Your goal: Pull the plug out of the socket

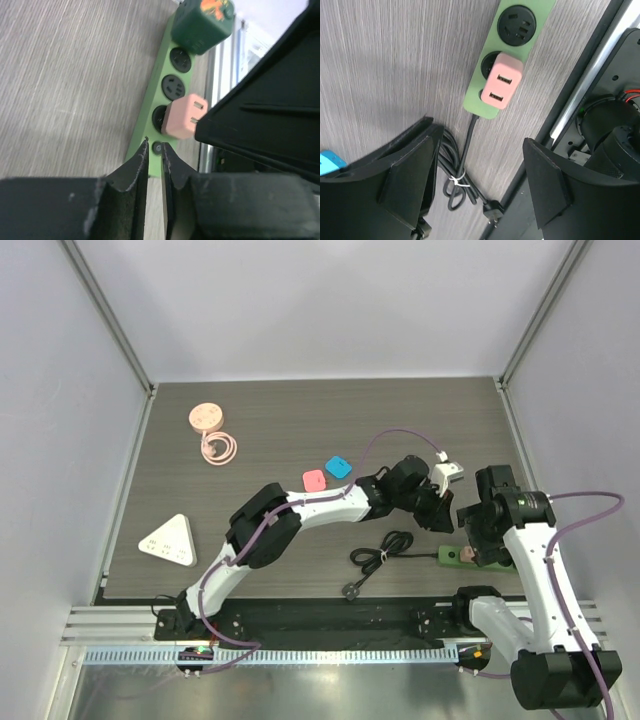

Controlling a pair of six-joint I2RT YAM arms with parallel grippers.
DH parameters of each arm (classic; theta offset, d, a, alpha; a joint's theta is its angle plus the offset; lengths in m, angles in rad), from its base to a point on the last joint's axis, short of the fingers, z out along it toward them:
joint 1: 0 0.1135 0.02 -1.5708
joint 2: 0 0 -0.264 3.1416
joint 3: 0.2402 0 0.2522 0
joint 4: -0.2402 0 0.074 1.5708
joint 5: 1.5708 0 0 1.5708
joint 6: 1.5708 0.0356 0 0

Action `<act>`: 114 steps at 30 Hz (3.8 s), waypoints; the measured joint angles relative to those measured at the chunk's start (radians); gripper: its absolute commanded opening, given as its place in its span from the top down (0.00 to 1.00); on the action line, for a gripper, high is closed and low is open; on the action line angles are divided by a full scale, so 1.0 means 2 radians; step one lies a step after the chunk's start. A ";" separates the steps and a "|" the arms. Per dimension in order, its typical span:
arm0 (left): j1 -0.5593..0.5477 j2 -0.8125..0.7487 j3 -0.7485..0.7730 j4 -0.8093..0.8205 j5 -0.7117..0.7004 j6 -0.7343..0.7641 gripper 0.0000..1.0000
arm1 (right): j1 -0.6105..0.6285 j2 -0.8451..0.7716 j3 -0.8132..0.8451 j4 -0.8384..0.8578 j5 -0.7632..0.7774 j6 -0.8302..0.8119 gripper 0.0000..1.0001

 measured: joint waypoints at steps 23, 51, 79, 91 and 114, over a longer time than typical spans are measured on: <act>-0.019 0.034 -0.050 0.067 -0.019 -0.116 1.00 | -0.002 0.072 -0.035 0.040 0.031 0.012 0.24; -0.032 0.041 -0.039 0.054 -0.058 -0.161 1.00 | -0.056 0.068 -0.087 0.089 0.015 -0.016 0.43; -0.039 0.050 0.001 -0.003 -0.090 -0.165 1.00 | -0.058 0.022 -0.123 0.111 0.006 -0.010 0.99; -0.051 0.058 0.029 -0.029 -0.122 -0.151 1.00 | -0.059 0.014 -0.121 0.111 0.010 -0.012 0.99; -0.052 0.121 0.146 -0.103 -0.171 -0.098 1.00 | -0.062 0.041 -0.101 0.106 -0.012 -0.009 0.99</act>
